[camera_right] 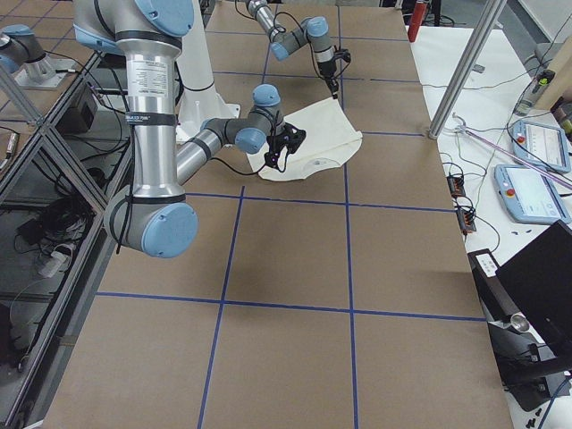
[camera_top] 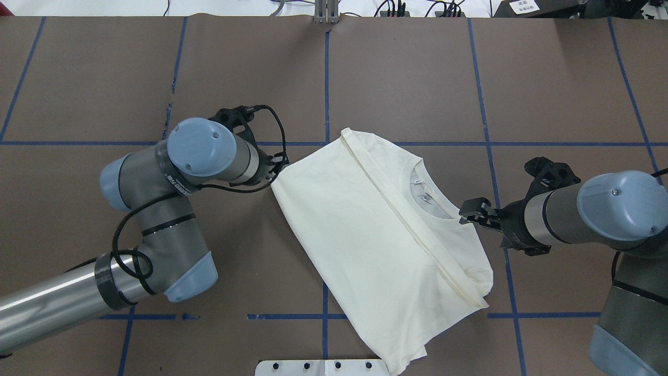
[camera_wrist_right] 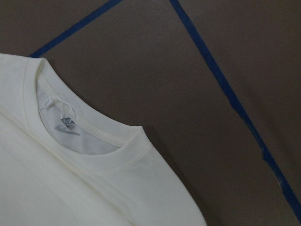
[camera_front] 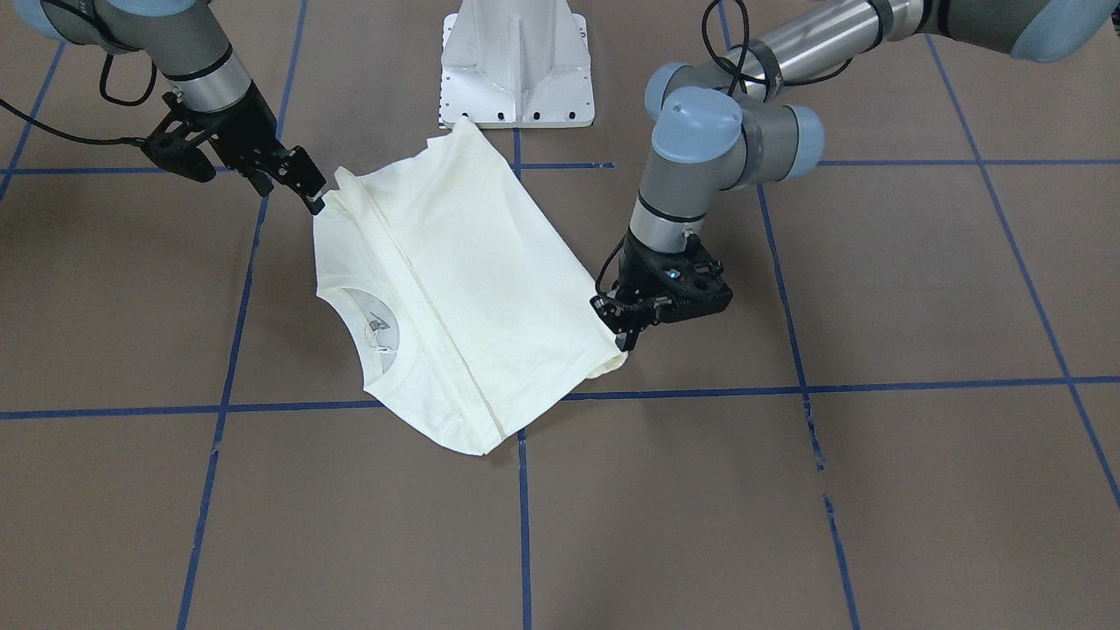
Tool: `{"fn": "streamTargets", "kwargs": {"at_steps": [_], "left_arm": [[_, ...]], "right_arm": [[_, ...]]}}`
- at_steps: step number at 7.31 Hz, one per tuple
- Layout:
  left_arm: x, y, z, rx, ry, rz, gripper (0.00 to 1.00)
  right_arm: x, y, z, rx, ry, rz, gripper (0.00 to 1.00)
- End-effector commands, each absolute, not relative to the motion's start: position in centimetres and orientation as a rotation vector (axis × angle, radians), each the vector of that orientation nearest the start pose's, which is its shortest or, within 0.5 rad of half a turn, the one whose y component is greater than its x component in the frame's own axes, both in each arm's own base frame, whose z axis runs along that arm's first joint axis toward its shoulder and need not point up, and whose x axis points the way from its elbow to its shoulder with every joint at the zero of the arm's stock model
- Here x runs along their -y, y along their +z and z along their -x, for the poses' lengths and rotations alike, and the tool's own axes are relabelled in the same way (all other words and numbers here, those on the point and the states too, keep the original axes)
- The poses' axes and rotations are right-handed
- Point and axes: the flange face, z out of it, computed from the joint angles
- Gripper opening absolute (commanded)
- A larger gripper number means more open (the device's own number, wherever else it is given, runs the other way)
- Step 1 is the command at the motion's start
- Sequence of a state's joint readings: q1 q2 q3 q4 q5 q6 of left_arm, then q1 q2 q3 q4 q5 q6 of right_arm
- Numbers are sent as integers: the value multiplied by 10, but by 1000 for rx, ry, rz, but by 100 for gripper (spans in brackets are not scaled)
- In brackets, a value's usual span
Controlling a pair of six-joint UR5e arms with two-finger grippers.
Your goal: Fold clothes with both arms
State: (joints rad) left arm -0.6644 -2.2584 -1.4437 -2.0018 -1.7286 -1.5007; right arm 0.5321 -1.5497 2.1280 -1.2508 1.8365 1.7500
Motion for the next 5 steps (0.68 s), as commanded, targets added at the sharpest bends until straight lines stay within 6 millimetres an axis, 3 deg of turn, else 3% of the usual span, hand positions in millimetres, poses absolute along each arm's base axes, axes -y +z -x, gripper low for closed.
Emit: {"fn": "streamTargets", "kwargs": {"at_steps": [1,2,3,4,5], "left_arm": [[678,240,-529,-1003,-538,-302,0],[707,248,-520,-1019,-529,-365,0],[720,240,-512,-1009,-520,-387,0],[716,220,-510,-1046,-506,-393,55],[677,201,-487,-1140,-454,-387,57]], "right_arm": [[337,339,363,966,535,85,100],[341,325,369,994,527,80,100],[346,320,381,1006,521,79,100],[353,306,396,1025,517,75,100],[359,289,413,1046,505,76,100]]}}
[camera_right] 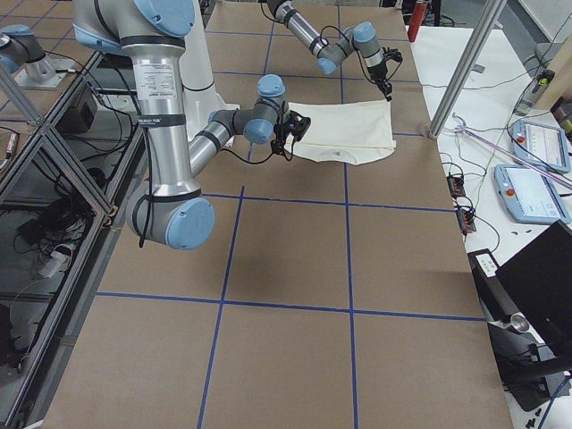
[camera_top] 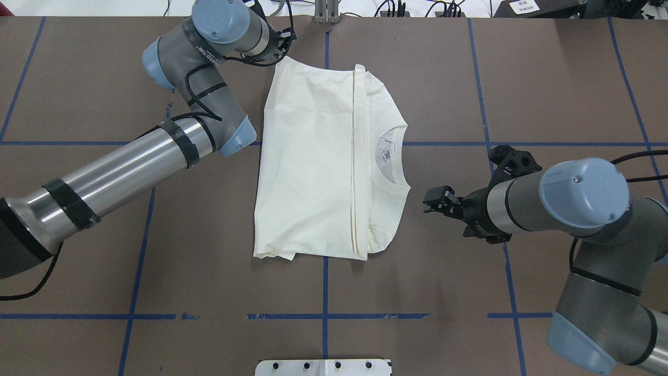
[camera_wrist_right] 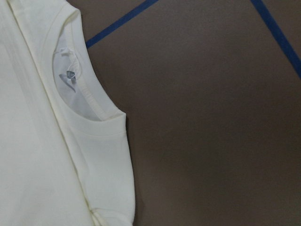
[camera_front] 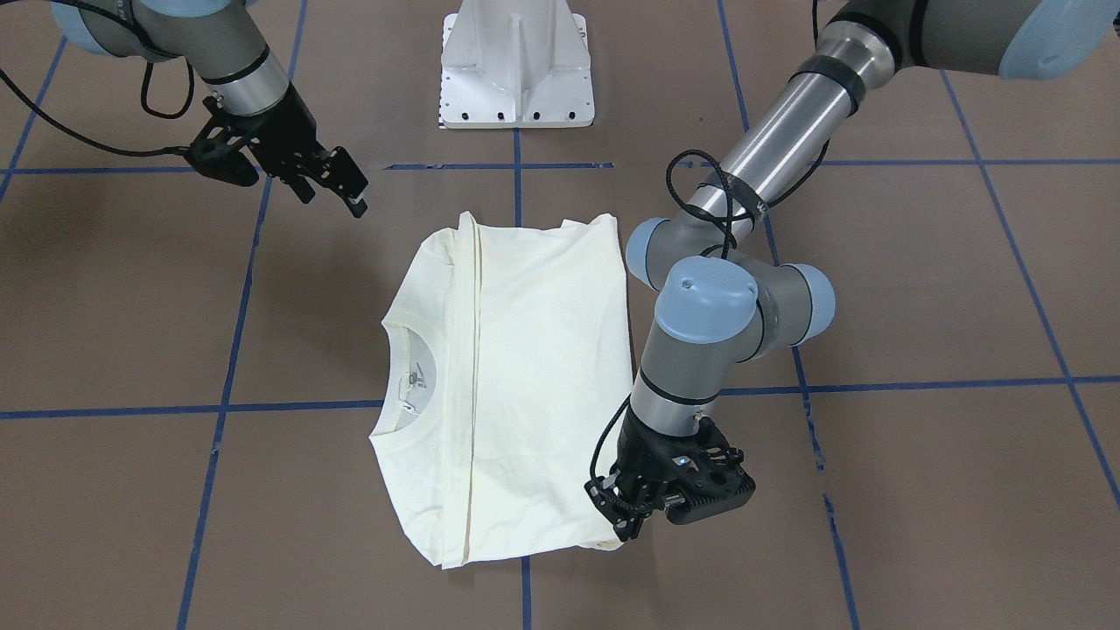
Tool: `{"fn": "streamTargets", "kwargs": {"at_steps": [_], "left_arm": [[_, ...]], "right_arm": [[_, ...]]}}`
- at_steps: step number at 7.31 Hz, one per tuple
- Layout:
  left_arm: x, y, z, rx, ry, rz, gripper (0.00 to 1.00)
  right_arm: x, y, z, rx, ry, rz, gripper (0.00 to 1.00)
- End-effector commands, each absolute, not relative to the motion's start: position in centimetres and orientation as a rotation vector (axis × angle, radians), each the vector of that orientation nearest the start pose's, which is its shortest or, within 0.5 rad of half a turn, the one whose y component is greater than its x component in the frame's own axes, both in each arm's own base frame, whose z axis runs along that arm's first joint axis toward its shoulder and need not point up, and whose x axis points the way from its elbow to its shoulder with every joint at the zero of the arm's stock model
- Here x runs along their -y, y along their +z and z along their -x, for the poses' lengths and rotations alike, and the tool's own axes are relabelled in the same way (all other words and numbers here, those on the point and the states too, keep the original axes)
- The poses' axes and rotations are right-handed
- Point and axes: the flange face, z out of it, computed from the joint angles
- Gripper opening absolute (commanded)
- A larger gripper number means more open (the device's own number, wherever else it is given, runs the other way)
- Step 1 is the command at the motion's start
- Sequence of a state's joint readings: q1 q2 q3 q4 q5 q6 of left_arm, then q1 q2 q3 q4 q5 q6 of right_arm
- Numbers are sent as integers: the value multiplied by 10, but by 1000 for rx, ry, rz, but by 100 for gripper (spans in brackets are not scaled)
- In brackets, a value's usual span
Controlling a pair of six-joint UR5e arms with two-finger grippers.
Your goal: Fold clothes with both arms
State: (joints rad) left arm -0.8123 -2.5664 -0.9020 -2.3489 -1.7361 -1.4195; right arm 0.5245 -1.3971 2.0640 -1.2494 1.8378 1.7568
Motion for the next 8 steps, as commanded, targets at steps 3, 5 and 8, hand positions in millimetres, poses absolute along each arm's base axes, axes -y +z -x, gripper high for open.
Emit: {"fn": "streamTargets", "kwargs": {"at_steps": [3,5,8], "left_arm": [[543,250,-401,-1253,-327,-303,57],[530,261,-393,-1250,-309,-267,58],[521,266,-385,-1250,-306,-262,58]], "right_arm": [[362,217,487,960,398,81,100],[366,210,538,838,186,19,100],[379,213,588,686,2,-7,100]]}}
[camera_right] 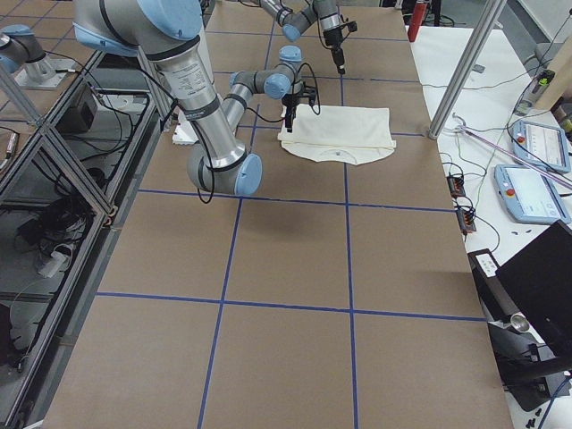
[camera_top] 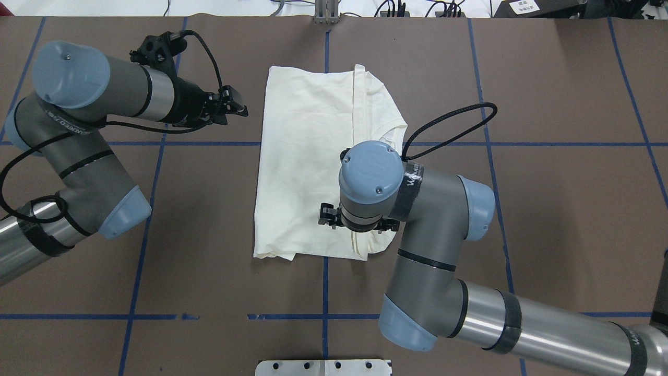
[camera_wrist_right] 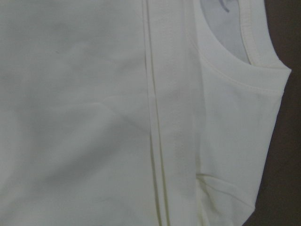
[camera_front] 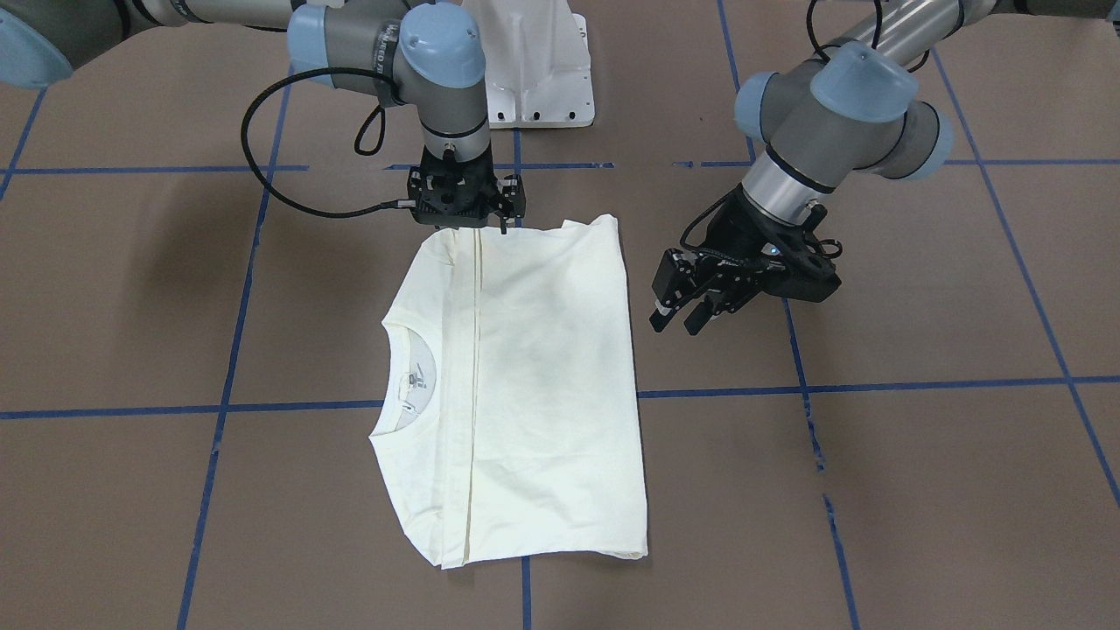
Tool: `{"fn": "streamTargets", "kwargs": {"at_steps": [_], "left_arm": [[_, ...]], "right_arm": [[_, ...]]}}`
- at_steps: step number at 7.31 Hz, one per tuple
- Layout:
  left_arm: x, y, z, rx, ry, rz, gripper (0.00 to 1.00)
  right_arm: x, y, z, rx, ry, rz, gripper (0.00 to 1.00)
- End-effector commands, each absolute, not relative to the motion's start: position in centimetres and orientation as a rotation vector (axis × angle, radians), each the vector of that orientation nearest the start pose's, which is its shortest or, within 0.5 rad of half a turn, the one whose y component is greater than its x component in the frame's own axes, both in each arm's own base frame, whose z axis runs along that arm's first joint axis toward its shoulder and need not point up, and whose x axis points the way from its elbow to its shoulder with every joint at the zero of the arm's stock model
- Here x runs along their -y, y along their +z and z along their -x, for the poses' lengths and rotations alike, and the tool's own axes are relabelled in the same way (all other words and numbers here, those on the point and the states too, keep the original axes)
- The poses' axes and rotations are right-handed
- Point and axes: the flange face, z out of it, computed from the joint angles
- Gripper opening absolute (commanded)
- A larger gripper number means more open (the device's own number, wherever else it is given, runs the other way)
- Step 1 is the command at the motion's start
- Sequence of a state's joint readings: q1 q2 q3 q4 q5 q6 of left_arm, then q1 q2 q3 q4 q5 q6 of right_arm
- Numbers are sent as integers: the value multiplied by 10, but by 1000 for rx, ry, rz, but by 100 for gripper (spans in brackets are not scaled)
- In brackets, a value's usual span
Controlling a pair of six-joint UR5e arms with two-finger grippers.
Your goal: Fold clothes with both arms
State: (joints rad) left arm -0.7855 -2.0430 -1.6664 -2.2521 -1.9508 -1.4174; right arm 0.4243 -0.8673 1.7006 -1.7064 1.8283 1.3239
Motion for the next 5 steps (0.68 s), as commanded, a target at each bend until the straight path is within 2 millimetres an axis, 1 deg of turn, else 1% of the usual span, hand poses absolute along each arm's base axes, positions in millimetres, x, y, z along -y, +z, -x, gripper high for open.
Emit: {"fn": "streamTargets", "kwargs": {"at_steps": [1,2,3,4,5], "left_arm": [[522,267,-386,-1249,-307,-261,58],[522,268,-387,-1246,-306,-259,58],[522,268,-387,-1246,-306,-259,58],[522,270,-388,-1244,-307,-257,58],[522,270,-388,-1244,-307,-257,58]], "right_arm": [[384,225,604,646,-16,1,100],[386,223,607,619,-26,3,100],[383,229,607,575,-74,0,100],[378,231,611,568,-85,-6,100],[377,233,612,564,-89,-6,100]]}}
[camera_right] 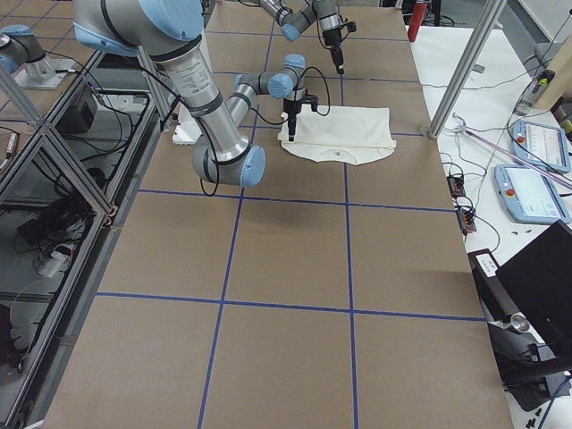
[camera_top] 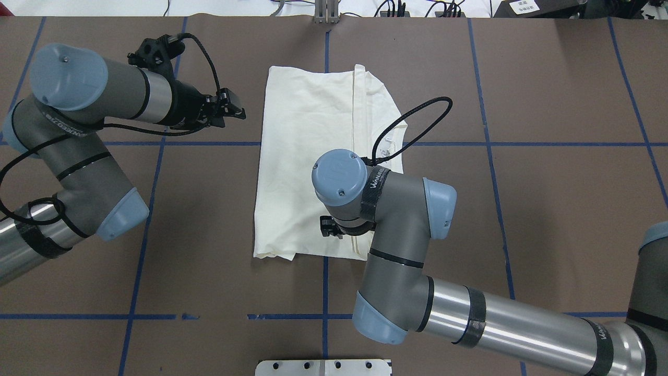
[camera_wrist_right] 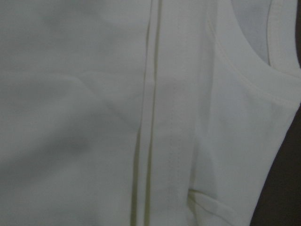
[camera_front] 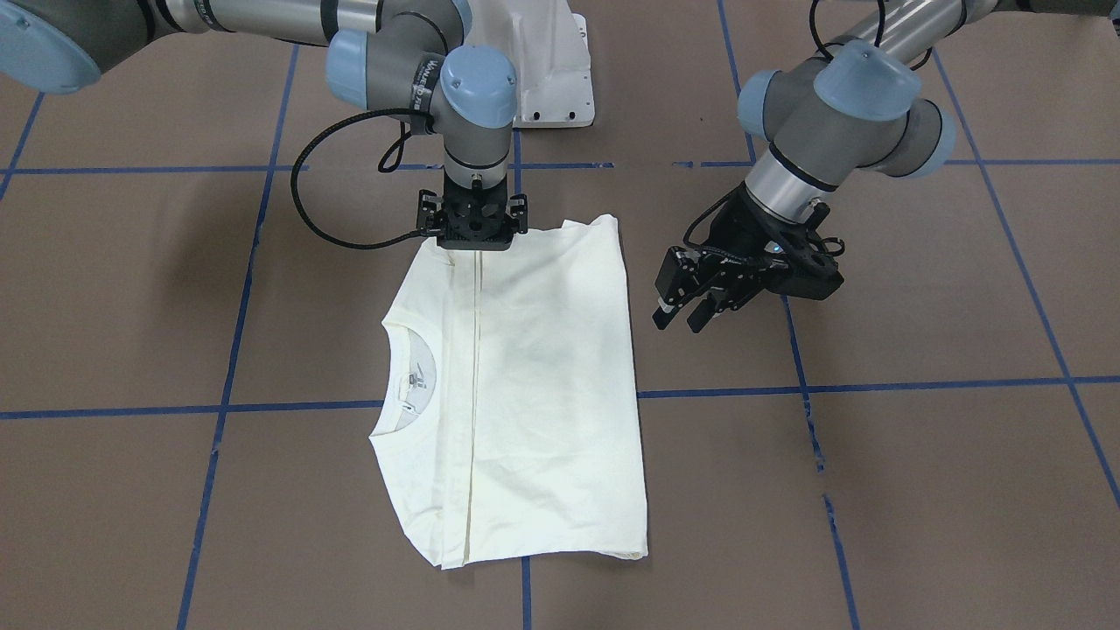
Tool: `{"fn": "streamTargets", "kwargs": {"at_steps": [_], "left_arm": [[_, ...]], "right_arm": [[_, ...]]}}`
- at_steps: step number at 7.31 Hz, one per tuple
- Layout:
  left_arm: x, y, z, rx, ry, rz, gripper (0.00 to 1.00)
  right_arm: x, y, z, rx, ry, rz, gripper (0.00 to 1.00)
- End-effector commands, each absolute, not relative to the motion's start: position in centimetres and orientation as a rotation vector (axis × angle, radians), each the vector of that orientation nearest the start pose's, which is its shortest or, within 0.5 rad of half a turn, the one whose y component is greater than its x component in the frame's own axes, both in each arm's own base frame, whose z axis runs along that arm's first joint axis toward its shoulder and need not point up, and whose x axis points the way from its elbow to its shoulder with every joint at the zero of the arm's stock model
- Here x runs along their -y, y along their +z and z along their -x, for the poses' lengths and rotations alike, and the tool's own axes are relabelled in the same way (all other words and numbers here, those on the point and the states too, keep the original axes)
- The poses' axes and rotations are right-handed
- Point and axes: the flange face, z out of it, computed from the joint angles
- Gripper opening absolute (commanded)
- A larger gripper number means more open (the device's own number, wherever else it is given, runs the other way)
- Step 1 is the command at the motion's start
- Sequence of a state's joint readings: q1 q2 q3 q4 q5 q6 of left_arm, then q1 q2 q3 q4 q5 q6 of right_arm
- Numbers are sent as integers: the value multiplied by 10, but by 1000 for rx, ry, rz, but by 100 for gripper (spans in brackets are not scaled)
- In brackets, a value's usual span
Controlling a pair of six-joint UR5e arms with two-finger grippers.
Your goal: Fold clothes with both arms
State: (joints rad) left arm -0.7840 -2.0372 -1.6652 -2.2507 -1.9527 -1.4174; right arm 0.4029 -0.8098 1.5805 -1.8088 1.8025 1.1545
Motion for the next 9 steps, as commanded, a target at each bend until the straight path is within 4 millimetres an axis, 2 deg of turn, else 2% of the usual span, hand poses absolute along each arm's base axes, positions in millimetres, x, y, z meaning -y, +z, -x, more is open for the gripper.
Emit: {"fn": "streamTargets", "kwargs": {"at_steps": [1,2,6,7,8,9], "left_arm": [[523,270,-388,-1242,-307,-257,58],[522,268,-387,-1247,-305,-258,59],[517,274,-387,-1242,-302,-250,61],[517,274,-387,-1242,-305,-251,61],[517,272,-387,-1245,-304,-252,61],[516,271,-388,-1248,-305,-250,61]], "right_arm": [[374,234,614,560,-94,-3,100],[374,233,612,536,-118,0,100],[378,253,607,479,-165,-4,100],[390,259,595,464,-184,-9,100],[399,285,563,446,-197,-6,100],[390,306,519,442,-240,-21,100]]}}
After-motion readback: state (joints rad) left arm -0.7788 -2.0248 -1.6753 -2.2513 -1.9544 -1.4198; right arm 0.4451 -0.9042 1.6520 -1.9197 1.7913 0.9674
